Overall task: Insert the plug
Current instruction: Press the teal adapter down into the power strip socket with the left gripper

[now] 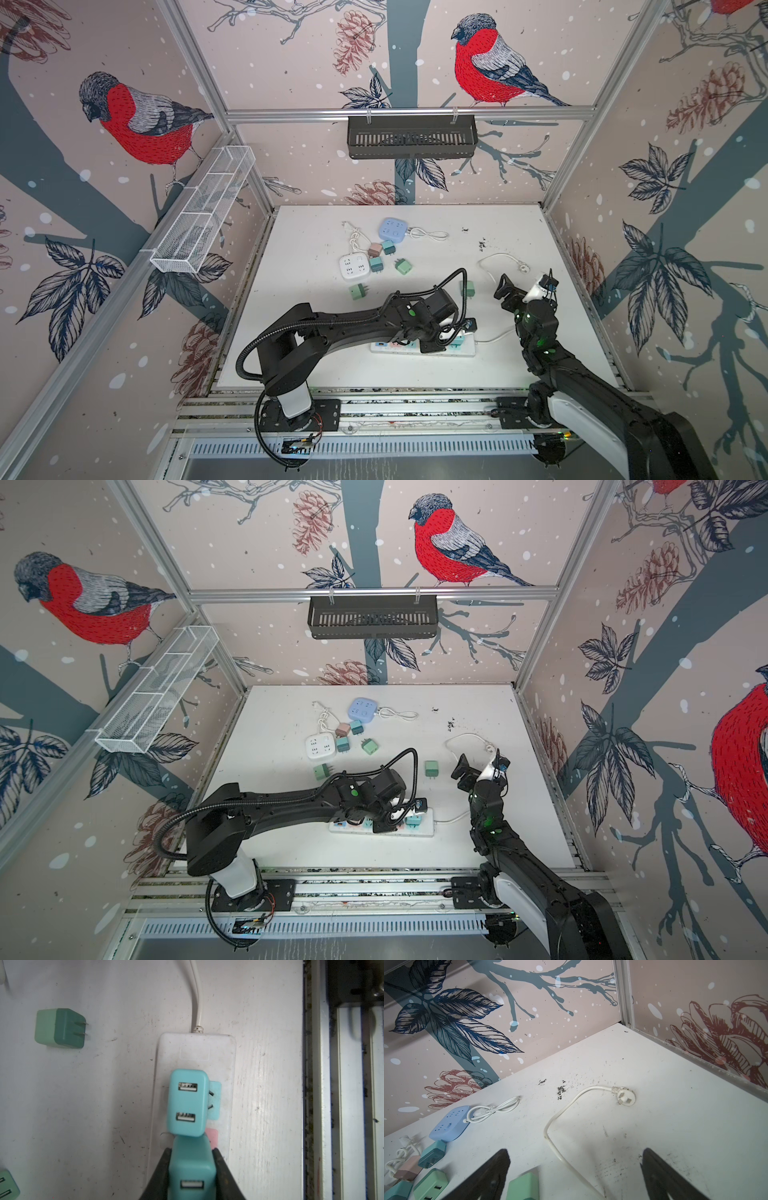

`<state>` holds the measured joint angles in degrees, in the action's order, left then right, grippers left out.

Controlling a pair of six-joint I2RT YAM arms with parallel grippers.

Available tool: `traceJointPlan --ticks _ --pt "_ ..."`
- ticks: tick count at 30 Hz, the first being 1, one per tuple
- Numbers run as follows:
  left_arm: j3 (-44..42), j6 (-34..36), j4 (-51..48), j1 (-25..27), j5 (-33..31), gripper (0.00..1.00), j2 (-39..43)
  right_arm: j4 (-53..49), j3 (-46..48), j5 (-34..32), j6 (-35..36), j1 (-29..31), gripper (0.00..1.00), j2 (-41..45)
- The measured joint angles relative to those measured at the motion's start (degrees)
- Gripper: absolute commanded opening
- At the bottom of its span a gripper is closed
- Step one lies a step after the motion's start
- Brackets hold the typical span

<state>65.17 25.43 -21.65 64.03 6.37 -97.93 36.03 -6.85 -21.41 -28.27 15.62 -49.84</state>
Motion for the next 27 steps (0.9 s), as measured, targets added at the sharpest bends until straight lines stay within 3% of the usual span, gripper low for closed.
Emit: traceJointPlan --ticks 13,27 --pt "0.15 0.02 -0.90 -0.26 0.39 0.00 -0.79 0.00 0.00 0.02 0.00 0.00 1.00 0.04" --pt "3.30 1.53 -2.99 -4.68 9.01 0.00 -5.33 0.00 0.00 0.20 0.00 -0.02 1.00 -0.07"
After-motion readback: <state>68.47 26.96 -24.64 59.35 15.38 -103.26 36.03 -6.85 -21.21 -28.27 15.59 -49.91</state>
